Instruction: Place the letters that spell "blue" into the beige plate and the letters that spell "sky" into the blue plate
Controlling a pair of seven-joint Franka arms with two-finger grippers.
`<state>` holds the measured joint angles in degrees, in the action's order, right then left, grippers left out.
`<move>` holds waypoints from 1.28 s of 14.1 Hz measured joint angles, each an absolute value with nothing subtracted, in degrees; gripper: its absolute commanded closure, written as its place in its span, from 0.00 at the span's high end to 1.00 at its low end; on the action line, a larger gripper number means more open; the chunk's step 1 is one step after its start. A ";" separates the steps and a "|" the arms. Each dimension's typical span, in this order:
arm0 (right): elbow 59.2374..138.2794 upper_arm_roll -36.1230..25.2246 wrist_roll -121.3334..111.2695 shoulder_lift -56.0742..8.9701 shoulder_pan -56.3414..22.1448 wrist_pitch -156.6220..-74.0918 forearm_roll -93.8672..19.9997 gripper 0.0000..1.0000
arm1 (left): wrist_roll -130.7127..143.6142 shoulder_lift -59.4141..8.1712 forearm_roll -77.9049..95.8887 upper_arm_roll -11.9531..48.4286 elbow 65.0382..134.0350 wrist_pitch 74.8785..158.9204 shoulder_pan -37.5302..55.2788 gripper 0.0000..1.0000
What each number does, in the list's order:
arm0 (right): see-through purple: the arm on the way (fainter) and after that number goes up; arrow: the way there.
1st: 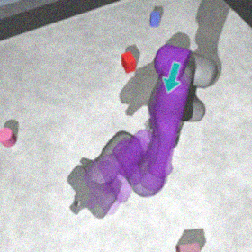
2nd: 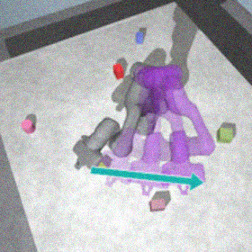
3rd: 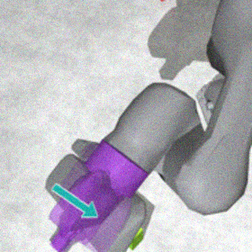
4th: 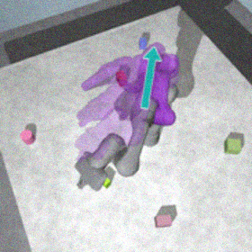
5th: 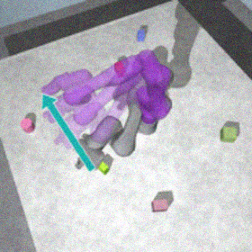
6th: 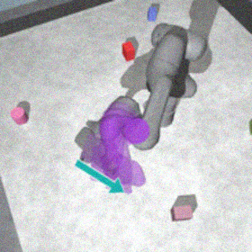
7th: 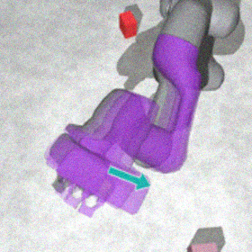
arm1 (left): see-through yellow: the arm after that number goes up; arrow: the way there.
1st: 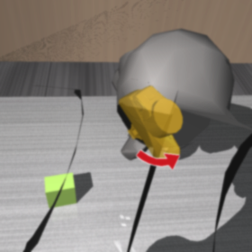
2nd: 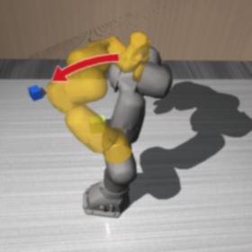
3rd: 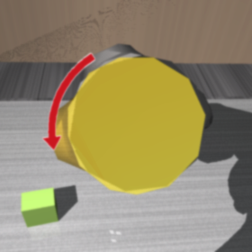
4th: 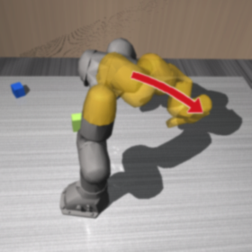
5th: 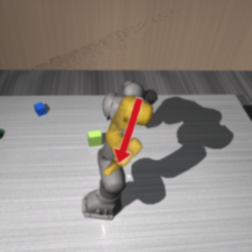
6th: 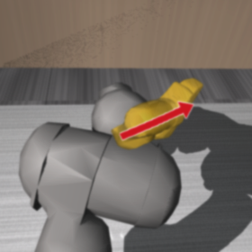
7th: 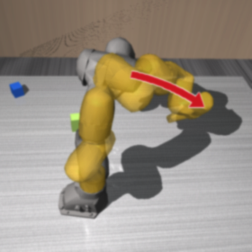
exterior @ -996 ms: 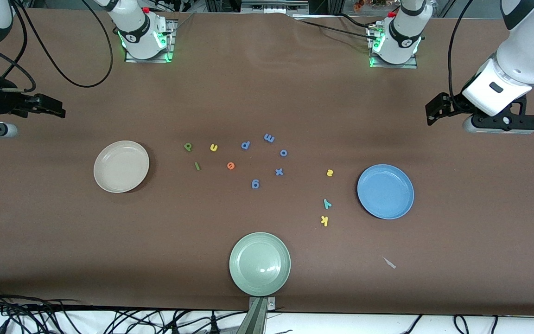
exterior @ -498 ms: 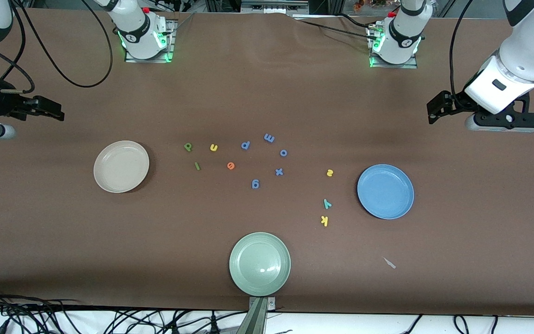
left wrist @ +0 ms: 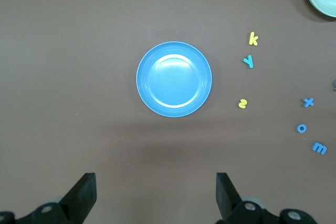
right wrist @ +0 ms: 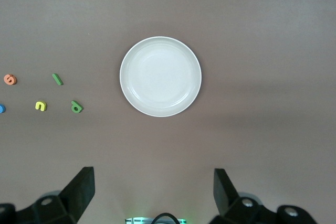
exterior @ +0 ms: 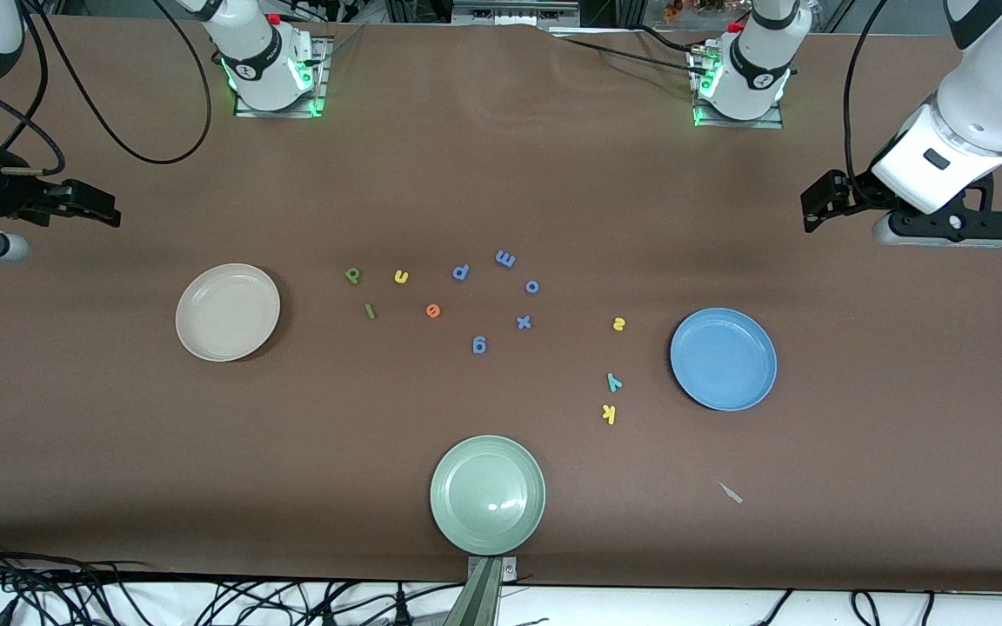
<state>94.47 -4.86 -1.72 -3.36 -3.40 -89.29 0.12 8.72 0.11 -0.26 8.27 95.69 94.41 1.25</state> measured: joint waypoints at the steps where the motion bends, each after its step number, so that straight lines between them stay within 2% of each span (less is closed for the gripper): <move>1: 94.47 -4.86 -1.72 -3.36 -3.39 -89.29 0.12 1.00 | 8.72 0.11 -0.26 8.25 95.69 94.31 1.21 1.00; 18: 94.47 -4.85 -1.72 -3.36 -3.38 -89.30 0.12 1.00 | 8.68 0.11 -0.26 7.90 95.61 93.39 0.49 1.00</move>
<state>94.47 -4.85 -1.72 -3.36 -3.38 -89.30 0.12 8.68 0.11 -0.26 7.90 95.61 93.39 0.49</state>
